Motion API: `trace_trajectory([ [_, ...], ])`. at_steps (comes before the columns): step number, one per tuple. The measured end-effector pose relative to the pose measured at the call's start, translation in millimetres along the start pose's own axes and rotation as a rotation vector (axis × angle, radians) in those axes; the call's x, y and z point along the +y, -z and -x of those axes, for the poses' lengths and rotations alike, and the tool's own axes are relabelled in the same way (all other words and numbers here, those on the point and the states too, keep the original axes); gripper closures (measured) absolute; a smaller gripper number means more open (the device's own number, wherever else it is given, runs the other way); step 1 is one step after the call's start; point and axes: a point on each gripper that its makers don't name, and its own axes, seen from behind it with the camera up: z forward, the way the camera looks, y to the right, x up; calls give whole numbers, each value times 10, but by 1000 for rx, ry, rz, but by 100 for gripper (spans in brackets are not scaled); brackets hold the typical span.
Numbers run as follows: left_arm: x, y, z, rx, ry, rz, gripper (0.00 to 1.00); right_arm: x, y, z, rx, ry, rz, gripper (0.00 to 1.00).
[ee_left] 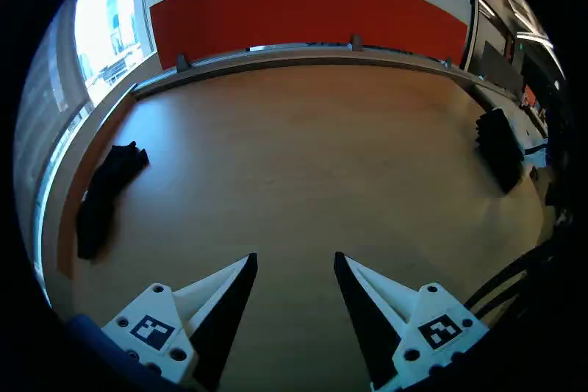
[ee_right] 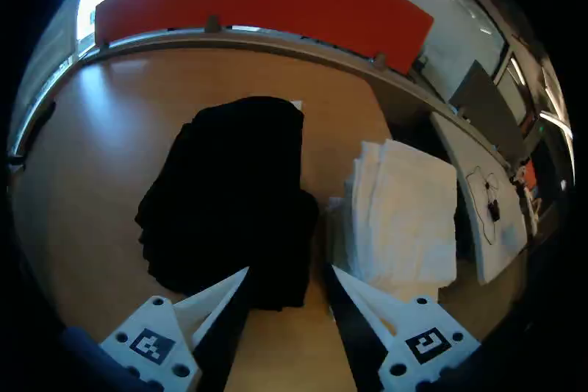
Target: Fold towel
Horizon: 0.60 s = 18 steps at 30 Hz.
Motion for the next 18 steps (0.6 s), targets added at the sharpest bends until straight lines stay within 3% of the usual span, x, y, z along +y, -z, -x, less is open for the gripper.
trace_trajectory([
  [7,6,5,-3,2,-2,1,23,-26,69,-75,29,-1,-3,16],
  [18,-1,5,-12,5,1,-1,23,-62,89,-297,72,3,-12,15],
])
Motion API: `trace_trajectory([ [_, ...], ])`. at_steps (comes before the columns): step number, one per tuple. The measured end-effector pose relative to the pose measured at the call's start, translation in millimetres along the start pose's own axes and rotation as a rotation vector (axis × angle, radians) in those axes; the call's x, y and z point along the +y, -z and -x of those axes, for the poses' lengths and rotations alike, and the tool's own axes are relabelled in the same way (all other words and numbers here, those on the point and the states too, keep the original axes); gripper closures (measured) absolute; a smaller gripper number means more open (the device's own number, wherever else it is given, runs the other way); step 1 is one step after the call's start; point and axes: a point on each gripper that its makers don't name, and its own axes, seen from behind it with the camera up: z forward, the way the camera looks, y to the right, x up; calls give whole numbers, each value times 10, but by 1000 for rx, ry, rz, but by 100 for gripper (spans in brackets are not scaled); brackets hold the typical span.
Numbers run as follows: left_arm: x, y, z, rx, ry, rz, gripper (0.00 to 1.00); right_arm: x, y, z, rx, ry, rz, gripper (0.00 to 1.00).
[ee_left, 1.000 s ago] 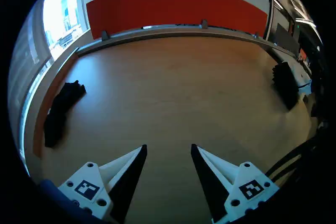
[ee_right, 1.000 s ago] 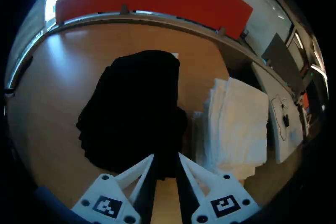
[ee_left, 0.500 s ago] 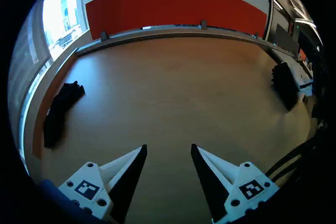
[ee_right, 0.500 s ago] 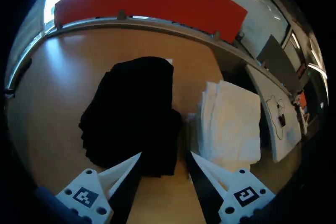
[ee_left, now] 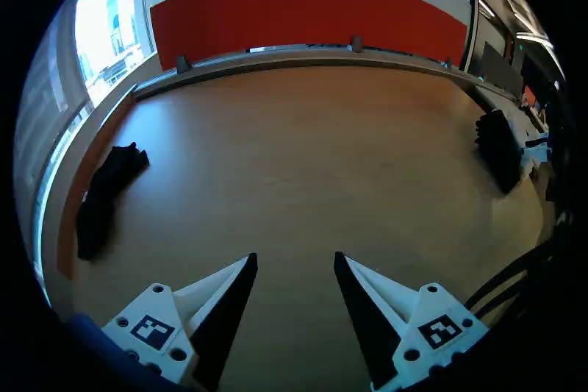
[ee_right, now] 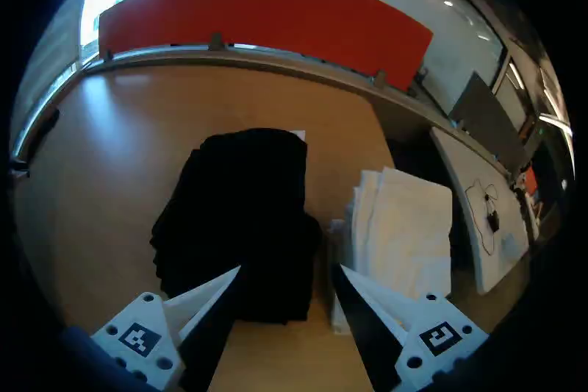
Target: Fold towel
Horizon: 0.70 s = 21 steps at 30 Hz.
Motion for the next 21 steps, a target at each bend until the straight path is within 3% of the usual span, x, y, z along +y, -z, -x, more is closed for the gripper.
trace_trajectory([
  [21,-74,63,12,0,19,-27,23,-192,-368,-850,78,53,-67,15],
])
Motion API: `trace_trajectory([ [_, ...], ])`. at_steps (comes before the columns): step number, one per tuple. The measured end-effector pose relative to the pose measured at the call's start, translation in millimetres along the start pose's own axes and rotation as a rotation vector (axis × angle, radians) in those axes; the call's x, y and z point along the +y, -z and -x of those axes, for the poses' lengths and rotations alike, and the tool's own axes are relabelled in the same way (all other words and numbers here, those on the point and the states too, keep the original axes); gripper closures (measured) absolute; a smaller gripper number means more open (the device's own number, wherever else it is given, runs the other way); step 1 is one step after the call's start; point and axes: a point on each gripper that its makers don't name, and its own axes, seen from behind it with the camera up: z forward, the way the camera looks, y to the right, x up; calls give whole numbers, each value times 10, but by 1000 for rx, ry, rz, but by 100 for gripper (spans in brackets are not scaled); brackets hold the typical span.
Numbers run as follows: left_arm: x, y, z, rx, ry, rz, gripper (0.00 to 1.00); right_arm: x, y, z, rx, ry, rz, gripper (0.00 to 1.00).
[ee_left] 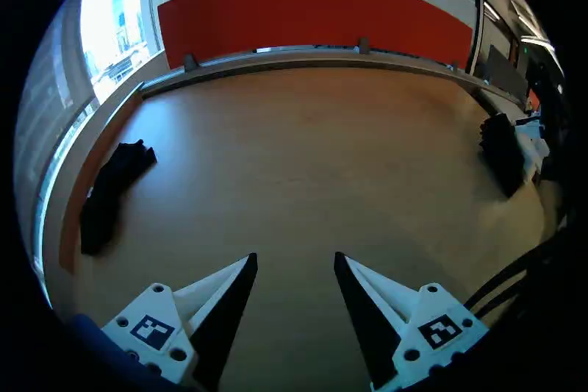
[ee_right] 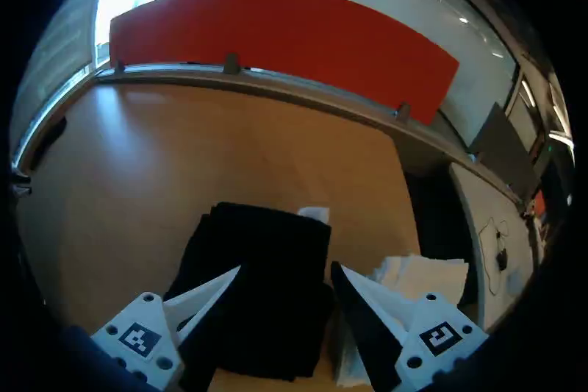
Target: Fold towel
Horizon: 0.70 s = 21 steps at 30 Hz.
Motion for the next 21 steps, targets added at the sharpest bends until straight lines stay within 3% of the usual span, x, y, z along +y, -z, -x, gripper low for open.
trace_trajectory([
  [9,-32,22,52,-5,12,-12,23,-77,-114,-147,9,7,-21,15],
  [21,-78,47,95,-12,17,-27,23,-145,-324,-40,-17,-14,-44,15],
])
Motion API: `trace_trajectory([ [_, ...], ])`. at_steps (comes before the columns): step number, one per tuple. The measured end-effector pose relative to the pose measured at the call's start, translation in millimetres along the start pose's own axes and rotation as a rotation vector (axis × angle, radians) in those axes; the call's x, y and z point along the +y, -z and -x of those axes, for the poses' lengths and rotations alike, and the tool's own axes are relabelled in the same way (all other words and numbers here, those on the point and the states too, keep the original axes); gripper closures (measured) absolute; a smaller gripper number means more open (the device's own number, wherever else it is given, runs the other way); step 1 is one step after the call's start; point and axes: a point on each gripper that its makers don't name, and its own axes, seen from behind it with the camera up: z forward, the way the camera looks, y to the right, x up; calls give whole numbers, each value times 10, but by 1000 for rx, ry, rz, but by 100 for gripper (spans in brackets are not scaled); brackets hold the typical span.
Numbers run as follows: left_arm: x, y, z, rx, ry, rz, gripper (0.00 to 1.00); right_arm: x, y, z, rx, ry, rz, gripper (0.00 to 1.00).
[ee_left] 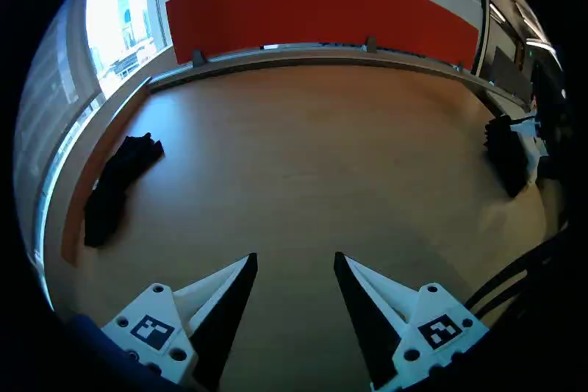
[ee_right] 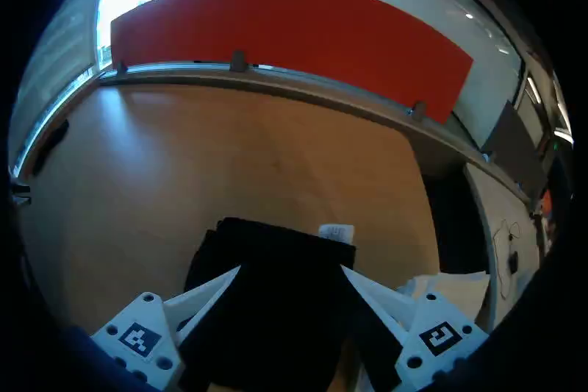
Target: Fold towel
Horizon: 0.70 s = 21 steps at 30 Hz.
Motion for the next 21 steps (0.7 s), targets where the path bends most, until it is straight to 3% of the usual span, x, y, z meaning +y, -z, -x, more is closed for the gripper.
trace_trajectory([
  [12,-46,42,63,-10,4,-16,23,8,-214,159,-39,-18,-7,15],
  [21,-50,47,48,-7,1,-17,23,-11,-226,156,-40,-15,-7,15],
])
